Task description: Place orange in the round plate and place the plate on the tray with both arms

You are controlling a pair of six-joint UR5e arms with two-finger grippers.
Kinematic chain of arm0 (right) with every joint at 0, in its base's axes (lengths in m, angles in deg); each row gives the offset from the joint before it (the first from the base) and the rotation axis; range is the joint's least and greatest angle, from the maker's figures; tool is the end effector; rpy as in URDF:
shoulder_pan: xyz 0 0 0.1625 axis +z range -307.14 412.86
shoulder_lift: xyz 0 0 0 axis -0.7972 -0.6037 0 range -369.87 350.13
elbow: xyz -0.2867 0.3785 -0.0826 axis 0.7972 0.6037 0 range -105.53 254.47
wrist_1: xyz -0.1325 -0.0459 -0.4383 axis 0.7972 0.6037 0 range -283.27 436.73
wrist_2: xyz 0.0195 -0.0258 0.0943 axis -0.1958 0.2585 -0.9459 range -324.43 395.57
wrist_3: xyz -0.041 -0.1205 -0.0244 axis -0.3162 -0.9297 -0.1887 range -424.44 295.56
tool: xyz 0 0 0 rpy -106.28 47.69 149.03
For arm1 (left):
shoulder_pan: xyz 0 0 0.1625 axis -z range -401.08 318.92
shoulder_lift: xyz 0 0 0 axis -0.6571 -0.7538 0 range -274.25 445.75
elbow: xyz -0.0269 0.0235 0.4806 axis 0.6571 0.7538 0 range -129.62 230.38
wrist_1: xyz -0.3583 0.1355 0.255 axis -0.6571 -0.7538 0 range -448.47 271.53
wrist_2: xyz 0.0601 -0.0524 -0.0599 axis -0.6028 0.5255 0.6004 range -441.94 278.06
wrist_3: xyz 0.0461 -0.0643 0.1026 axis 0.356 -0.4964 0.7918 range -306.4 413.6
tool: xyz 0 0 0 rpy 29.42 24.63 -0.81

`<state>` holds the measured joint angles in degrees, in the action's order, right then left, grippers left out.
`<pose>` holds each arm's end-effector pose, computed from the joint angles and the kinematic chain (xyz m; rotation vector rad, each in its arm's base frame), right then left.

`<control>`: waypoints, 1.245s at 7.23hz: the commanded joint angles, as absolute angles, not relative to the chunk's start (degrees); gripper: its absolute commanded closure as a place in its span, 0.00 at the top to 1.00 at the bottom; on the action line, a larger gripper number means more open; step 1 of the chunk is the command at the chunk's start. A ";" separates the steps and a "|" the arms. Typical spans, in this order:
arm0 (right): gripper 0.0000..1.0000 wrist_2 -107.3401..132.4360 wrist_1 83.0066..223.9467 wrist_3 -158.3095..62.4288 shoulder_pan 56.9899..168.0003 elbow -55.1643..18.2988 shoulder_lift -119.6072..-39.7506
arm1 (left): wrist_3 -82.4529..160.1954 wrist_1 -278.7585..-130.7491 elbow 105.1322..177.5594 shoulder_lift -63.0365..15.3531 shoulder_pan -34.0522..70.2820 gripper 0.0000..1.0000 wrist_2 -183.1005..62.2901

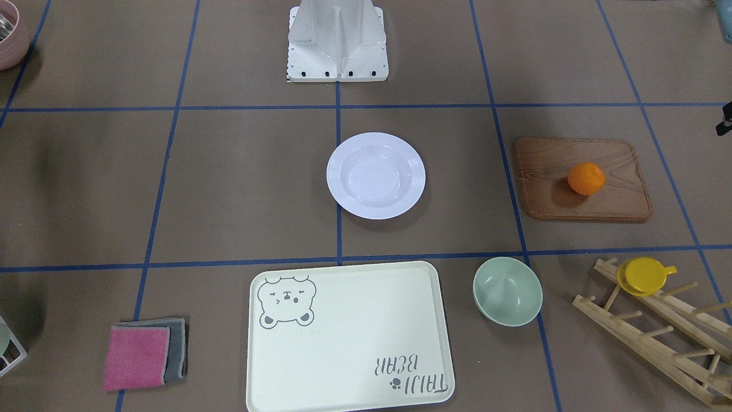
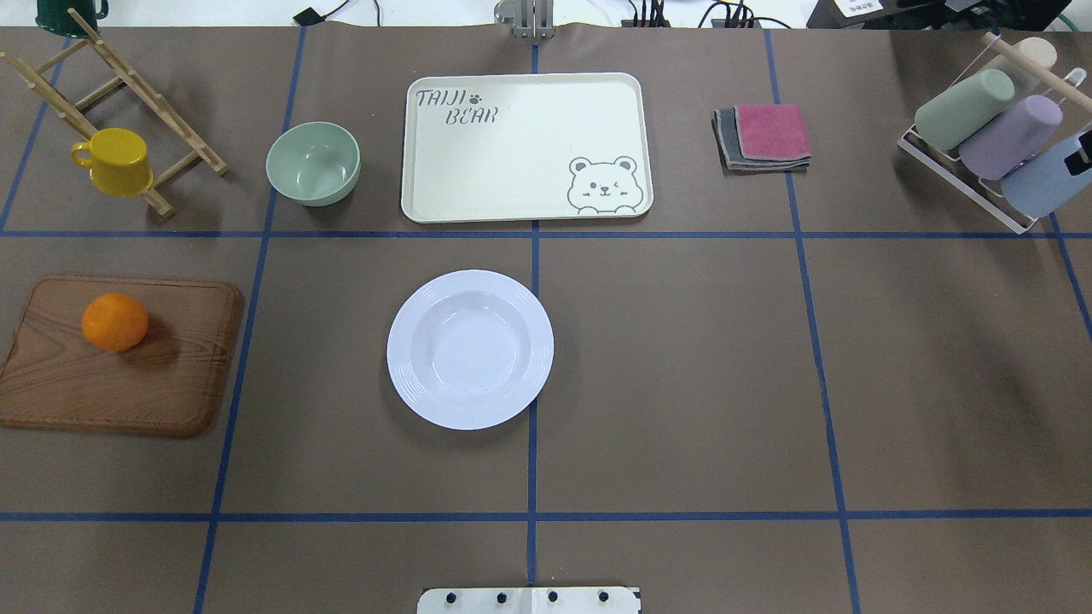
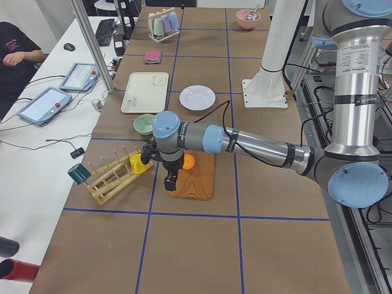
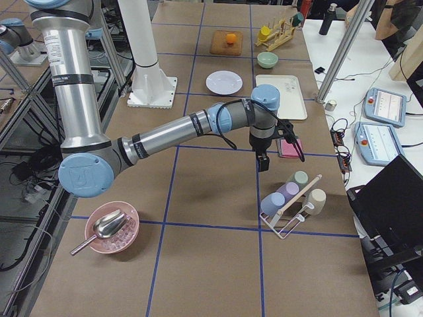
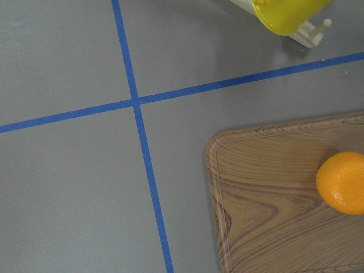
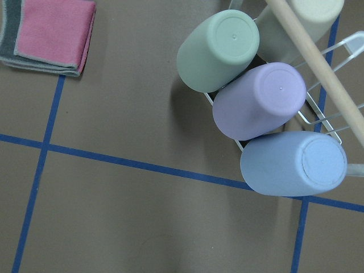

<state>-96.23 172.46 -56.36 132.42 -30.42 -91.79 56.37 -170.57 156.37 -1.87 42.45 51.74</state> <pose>-0.0620 -0.5958 0.5305 0.1672 -0.7611 -0.1491 0.0147 -0.5182 0.6236 0.0702 0.7656 0.1913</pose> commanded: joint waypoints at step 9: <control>1.00 -99.78 152.80 -19.31 105.36 -30.91 -78.96 | 33.42 -177.06 156.02 -6.96 32.77 0.99 51.04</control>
